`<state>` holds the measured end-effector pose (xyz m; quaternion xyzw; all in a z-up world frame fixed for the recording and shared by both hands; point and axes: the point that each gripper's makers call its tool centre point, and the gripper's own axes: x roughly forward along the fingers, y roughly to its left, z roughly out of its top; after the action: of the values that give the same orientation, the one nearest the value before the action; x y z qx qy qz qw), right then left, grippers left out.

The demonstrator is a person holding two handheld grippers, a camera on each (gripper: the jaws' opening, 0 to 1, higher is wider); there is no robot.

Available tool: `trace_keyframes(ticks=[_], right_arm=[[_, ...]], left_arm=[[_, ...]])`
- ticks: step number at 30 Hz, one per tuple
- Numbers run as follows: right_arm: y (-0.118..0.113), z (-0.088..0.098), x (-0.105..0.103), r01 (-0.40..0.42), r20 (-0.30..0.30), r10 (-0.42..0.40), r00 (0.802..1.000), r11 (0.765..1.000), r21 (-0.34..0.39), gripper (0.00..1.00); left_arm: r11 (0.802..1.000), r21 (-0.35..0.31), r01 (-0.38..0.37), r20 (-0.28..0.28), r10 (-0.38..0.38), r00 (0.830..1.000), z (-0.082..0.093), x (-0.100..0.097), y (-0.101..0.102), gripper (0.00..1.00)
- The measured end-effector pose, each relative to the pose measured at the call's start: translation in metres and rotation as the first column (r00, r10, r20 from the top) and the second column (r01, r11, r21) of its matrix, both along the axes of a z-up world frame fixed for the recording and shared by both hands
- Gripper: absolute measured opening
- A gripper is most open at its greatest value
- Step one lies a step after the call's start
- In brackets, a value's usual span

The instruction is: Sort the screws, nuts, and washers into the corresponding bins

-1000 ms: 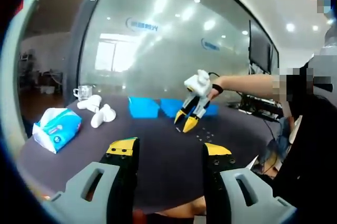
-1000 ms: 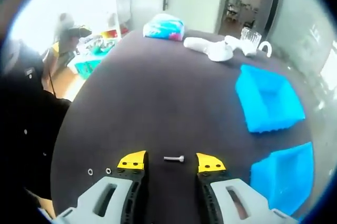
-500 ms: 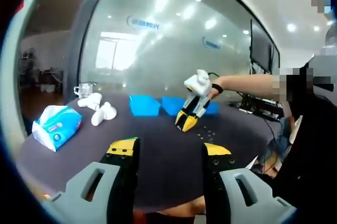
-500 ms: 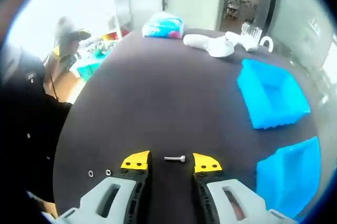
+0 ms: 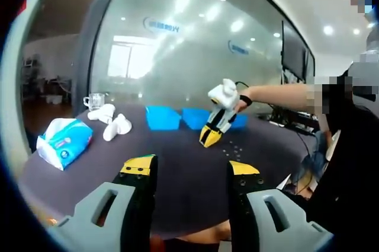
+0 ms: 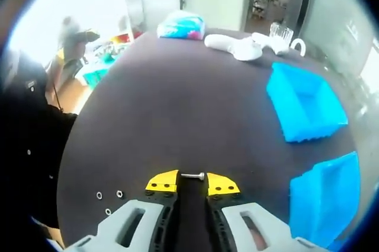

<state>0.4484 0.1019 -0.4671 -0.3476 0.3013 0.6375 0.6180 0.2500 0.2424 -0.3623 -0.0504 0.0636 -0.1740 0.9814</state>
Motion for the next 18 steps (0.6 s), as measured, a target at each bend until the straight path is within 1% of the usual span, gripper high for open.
trace_keyframes(ticks=[3, 5, 7, 11, 13, 16, 18], right_arm=[[-0.002, 0.002, -0.002, 0.009, 0.0, -0.009, 1.0, 1.0, 0.014, 0.12], [-0.005, 0.005, -0.005, 0.032, -0.01, -0.031, 0.999, 0.999, 0.028, 0.11], [-0.008, 0.007, -0.005, 0.053, -0.003, -0.052, 0.999, 0.998, 0.04, 0.11], [-0.014, 0.016, -0.009, 0.096, -0.02, -0.094, 0.995, 0.991, 0.094, 0.11], [-0.019, 0.023, -0.011, 0.113, -0.014, -0.112, 0.994, 0.986, 0.12, 0.11], [-0.027, 0.038, -0.015, 0.149, -0.007, -0.15, 0.989, 0.97, 0.19, 0.11], [-0.036, 0.053, -0.017, 0.185, -0.005, -0.19, 0.982, 0.949, 0.255, 0.11]], left_arm=[[1.0, -0.002, 0.001, 0.006, -0.001, 1.0, 0.002, -0.001, 0.0, 0.45], [1.0, -0.001, 0.002, 0.008, -0.002, 1.0, 0.003, -0.001, 0.0, 0.45], [1.0, 0.0, 0.006, 0.01, -0.006, 1.0, 0.003, 0.0, -0.001, 0.45], [1.0, -0.002, 0.016, 0.014, -0.015, 1.0, 0.005, 0.001, -0.003, 0.45], [1.0, -0.002, 0.024, 0.019, -0.024, 1.0, 0.006, 0.002, -0.005, 0.45], [0.999, 0.0, 0.034, 0.024, -0.034, 0.999, 0.008, 0.002, -0.008, 0.45], [0.999, -0.002, 0.039, 0.027, -0.039, 0.999, 0.009, 0.003, -0.009, 0.45]])
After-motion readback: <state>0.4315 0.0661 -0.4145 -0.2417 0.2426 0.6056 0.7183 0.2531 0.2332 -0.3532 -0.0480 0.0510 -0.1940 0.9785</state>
